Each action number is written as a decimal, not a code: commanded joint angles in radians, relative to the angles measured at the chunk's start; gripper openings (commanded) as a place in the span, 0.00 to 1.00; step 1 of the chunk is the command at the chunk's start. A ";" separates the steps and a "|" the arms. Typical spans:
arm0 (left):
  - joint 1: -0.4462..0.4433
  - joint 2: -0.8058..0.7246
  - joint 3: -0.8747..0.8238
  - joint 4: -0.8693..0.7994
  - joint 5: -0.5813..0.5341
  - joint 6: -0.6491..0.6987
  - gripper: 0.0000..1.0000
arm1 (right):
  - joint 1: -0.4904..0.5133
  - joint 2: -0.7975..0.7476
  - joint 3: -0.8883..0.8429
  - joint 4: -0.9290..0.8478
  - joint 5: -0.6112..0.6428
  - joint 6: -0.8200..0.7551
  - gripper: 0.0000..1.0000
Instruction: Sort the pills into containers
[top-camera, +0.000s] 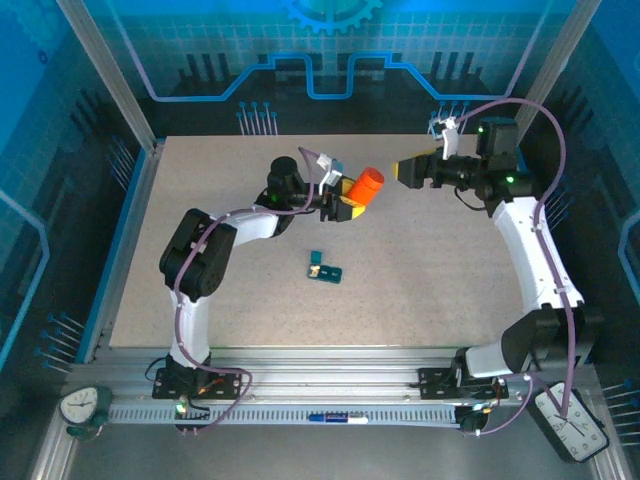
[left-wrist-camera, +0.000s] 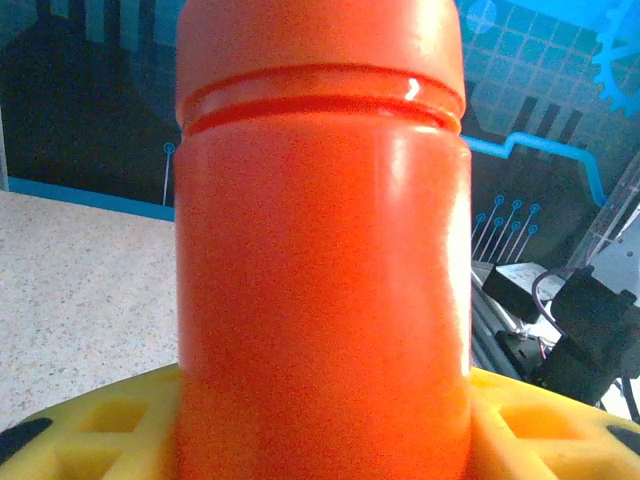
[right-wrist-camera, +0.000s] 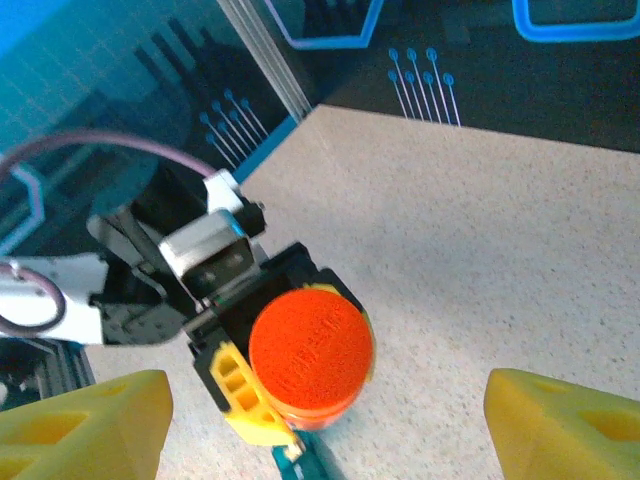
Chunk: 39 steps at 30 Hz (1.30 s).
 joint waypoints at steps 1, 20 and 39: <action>-0.005 -0.063 0.001 -0.088 0.031 0.115 0.00 | 0.000 0.019 0.044 -0.149 -0.003 -0.120 0.82; -0.028 -0.085 0.011 -0.180 0.063 0.158 0.00 | 0.078 0.137 0.156 -0.258 -0.061 -0.240 0.82; -0.038 -0.099 0.013 -0.187 0.069 0.152 0.00 | 0.115 0.208 0.171 -0.293 -0.069 -0.265 0.78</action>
